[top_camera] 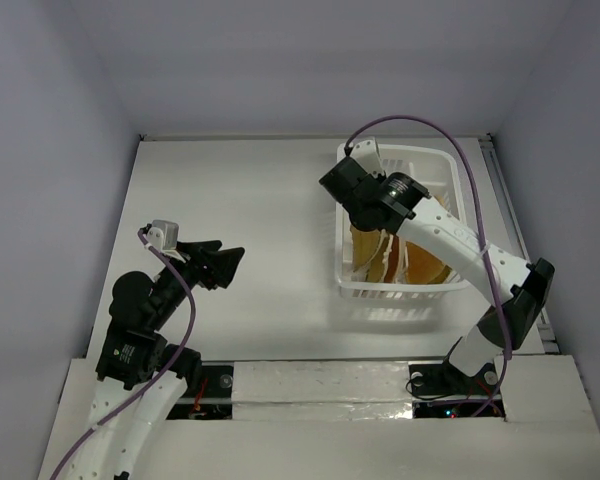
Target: Unload the plates from the dish rack
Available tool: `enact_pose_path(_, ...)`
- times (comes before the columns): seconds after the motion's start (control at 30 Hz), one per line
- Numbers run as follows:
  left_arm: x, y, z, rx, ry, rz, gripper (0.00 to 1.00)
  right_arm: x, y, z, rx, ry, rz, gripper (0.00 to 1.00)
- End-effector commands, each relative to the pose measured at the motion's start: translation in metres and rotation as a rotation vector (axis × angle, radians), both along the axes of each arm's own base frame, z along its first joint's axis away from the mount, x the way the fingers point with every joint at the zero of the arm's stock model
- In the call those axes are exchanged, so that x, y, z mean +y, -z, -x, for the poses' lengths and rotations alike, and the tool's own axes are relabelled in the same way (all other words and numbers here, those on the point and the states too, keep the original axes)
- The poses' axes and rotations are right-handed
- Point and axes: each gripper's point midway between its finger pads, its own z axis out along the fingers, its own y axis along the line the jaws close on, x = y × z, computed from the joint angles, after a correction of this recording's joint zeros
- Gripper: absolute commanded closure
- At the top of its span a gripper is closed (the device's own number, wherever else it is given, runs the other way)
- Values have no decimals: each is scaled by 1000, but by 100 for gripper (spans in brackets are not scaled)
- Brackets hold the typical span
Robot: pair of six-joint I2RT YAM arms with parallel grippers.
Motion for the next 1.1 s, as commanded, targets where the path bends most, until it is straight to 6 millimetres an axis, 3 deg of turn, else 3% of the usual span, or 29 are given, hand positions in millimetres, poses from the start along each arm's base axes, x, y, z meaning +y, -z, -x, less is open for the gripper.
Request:
enact_pose_path(0.0,-2,-20,3,-68,14,23,38,-13,-48,2,-134,48,-39,100)
enact_pose_path(0.3,-2,-21,3,-70,12,23,38,-23,-93,13,-226,56,-150,100)
enact_pose_path(0.57,-1,-22,4,-75,8,27,38,-40,-147,26,-323,57,-212,100)
enact_pose_path(0.7,0,-23,3,-76,3,27,38,-37,-169,29,-373,21,-283,100)
enact_pose_path(0.83,3,-24,4,-82,-10,30,39,-8,-178,23,-406,-66,-377,100)
enact_pose_path(0.9,5,-26,5,-86,-24,32,42,24,-180,16,-422,-156,-452,100)
enact_pose_path(0.93,8,-28,5,-96,-41,36,44,43,-167,12,-396,-198,-460,100)
enact_pose_path(0.97,11,-30,5,-101,-55,37,52,63,-161,10,-371,-265,-502,100)
enact_pose_path(1.0,14,-31,6,-101,-69,36,57,83,-169,6,-403,-308,-563,100)
enact_pose_path(1.07,23,-32,4,-100,-124,36,72,118,-154,1,-363,-403,-617,100)
